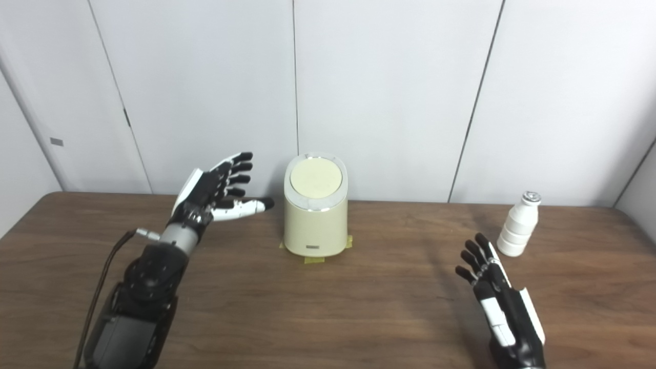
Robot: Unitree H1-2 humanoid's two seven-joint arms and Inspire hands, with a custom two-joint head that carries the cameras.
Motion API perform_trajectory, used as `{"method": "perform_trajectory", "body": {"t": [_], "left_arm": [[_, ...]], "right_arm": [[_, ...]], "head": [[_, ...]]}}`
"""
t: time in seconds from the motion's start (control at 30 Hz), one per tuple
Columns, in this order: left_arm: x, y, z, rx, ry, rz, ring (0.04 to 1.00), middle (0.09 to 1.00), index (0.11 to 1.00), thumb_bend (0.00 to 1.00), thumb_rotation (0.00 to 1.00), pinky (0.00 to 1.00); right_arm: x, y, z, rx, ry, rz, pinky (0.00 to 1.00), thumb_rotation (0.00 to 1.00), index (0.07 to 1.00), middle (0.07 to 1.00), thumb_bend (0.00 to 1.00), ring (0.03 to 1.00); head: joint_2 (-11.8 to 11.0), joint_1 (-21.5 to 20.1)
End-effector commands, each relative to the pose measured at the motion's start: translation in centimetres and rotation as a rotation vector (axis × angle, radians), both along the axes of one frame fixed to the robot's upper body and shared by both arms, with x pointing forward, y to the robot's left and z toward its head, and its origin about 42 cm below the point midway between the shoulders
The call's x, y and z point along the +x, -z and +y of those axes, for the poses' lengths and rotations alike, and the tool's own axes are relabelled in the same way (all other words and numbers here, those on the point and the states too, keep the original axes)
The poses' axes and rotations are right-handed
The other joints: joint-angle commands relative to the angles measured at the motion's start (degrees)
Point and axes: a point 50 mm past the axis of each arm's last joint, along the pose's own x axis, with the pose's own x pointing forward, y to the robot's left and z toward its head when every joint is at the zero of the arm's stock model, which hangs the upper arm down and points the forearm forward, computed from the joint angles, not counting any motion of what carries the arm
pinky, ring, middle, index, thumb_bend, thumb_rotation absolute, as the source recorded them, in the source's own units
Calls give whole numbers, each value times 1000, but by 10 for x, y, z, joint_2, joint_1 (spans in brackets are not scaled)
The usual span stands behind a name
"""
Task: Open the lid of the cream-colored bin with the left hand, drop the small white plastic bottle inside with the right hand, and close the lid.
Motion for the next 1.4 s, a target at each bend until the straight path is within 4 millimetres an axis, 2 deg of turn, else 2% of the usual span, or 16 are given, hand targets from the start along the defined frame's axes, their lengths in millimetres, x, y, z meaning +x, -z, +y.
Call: {"method": "perform_trajectory", "body": {"t": [0.0,0.23,0.43,0.63,0.87,1.03,1.23,1.37], "left_arm": [[18,-47,-11,24,11,-149,828,872,907,810,164,755],[37,-54,-27,53,30,-156,835,882,916,801,169,757],[54,-60,-45,98,54,-156,849,898,928,817,220,732],[68,-69,-56,140,69,-159,868,929,940,867,186,737],[77,-79,-66,160,79,-157,889,928,942,870,156,763],[81,-84,-72,149,77,-154,868,912,945,871,165,731],[84,-92,-76,158,78,-142,892,927,955,825,156,761],[89,-101,-79,162,83,-137,879,947,964,807,145,719]], "right_arm": [[-53,82,15,81,34,284,864,830,961,945,626,934],[-54,86,16,48,38,282,828,848,958,936,608,916],[-54,90,16,34,26,284,841,880,965,943,622,924],[-55,91,19,20,20,291,836,872,964,945,588,922],[-55,91,23,15,16,286,830,866,965,946,590,924],[-54,91,24,11,12,288,835,870,966,948,608,927],[-54,90,25,5,9,283,822,868,965,942,587,915],[-54,90,25,11,6,285,829,869,969,947,584,920]], "head": [[-9,-4],[-28,-5],[-43,-5],[-50,-11],[-47,-13],[-42,-13],[-37,-12],[-35,-12]]}}
